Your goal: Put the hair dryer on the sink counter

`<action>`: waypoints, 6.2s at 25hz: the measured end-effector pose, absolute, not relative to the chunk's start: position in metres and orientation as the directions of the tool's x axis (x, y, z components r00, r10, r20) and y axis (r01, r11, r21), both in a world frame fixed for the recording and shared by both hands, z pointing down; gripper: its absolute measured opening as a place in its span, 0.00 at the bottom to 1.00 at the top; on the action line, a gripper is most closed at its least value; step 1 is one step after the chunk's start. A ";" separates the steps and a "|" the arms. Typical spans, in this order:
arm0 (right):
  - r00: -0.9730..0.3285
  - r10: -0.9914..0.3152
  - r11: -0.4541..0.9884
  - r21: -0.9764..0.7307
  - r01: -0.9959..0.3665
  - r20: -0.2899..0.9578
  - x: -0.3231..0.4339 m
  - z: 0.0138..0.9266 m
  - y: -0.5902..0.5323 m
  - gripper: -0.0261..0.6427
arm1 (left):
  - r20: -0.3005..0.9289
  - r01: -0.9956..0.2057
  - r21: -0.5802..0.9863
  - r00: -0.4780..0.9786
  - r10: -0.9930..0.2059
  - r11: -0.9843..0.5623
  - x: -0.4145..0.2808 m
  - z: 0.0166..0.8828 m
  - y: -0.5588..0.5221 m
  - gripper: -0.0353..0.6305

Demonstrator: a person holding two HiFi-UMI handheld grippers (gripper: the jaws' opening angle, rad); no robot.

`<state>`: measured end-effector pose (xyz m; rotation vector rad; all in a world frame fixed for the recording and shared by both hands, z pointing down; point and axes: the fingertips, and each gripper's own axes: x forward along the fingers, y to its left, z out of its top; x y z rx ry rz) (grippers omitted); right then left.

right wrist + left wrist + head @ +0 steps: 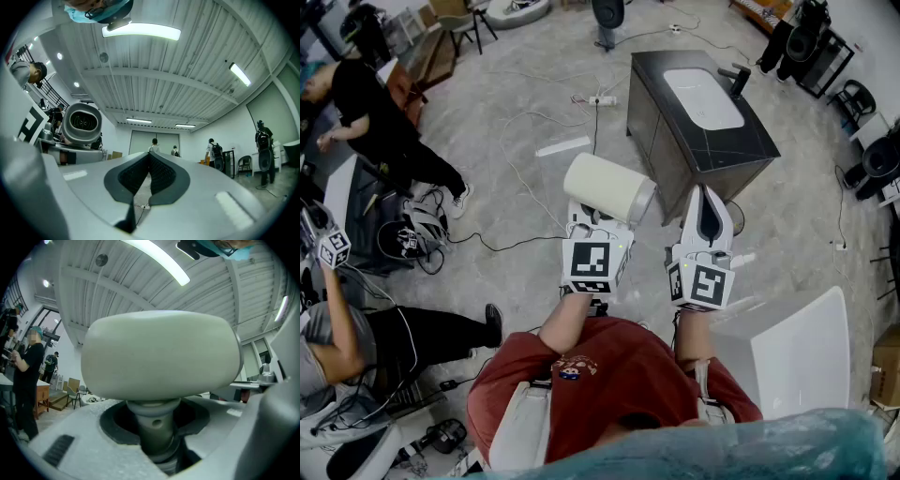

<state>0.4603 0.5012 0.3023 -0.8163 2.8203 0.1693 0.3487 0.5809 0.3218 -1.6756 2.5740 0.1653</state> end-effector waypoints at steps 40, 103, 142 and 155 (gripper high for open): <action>-0.816 -0.551 0.828 0.010 -0.561 -0.175 0.335 0.339 0.509 0.04 | -0.064 -0.933 0.059 -0.359 -0.931 0.355 0.219 0.360 0.584 0.33; -0.790 -0.605 0.796 -0.053 -0.603 -0.102 0.190 0.366 0.081 0.04 | -0.016 -0.961 0.020 -0.277 -0.961 0.276 0.070 0.357 0.156 0.33; -0.759 -0.648 0.759 0.031 -0.651 -0.071 -0.119 0.371 -0.021 0.04 | 0.037 -0.977 0.071 -0.201 -0.979 0.203 -0.236 0.386 0.039 0.33; -0.726 -0.680 0.727 0.033 -0.686 -0.102 -0.128 0.373 -0.064 0.04 | 0.002 -0.985 0.070 -0.158 -0.987 0.157 -0.250 0.384 -0.009 0.33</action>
